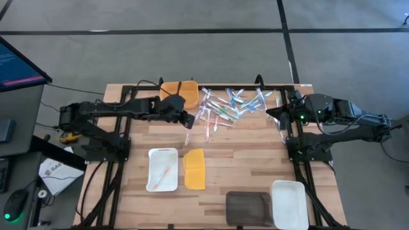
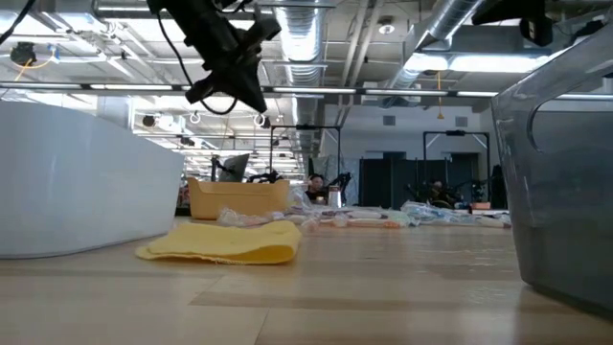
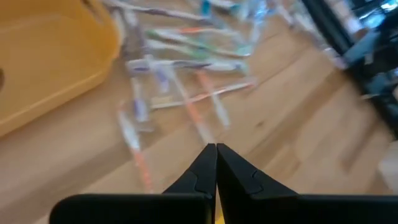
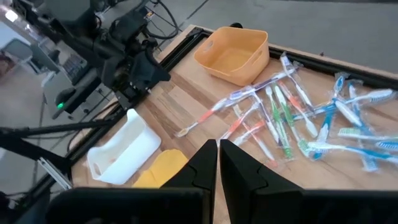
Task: Pick & Place Toothbrushes
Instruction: Move the bottom white bin to the middle left of the table
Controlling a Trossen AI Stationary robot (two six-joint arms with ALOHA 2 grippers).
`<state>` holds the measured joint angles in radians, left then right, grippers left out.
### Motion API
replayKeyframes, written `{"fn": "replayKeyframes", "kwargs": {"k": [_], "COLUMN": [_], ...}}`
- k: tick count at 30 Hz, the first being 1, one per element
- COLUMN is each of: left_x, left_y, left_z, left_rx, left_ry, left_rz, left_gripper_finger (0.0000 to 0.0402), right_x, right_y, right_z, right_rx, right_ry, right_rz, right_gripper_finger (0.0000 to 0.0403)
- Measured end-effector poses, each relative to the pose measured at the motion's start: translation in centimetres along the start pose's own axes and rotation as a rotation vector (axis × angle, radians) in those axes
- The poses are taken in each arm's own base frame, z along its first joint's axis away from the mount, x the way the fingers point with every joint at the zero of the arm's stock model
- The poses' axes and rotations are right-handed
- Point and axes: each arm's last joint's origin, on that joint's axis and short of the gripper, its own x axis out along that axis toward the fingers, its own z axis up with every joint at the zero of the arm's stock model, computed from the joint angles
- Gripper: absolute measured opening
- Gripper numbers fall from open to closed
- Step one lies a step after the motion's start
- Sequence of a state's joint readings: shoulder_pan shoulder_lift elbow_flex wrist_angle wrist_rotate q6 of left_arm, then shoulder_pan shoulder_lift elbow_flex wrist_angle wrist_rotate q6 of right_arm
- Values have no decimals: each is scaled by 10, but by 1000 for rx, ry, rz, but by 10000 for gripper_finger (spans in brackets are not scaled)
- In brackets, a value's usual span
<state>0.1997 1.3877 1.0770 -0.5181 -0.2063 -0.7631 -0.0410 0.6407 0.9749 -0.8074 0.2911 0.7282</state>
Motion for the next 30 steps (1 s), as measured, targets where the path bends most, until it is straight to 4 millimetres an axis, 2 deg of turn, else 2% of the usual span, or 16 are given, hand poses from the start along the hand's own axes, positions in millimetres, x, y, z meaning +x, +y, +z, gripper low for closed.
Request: {"fn": "replayKeyframes", "kwargs": {"k": [5,16,25,30], "left_x": [9,55,60,57], "left_y": [5,8,-3,-14], "left_z": [-8,-29,-24,-15], "left_rx": [28,64,61,-9], "left_ry": [79,237,191,89], "left_rz": [79,179,55,-47], "left_gripper_finger": [1,1,3,6], "right_x": [0,0,3,16], "right_y": [-1,-2,-2,-5], "right_z": [1,2,3,6], "right_rx": [7,29,36,166], "right_ry": [-17,-43,-50,-57], "right_rz": [-19,-47,-71,-150], "right_gripper_finger": [17,17,17,17]}}
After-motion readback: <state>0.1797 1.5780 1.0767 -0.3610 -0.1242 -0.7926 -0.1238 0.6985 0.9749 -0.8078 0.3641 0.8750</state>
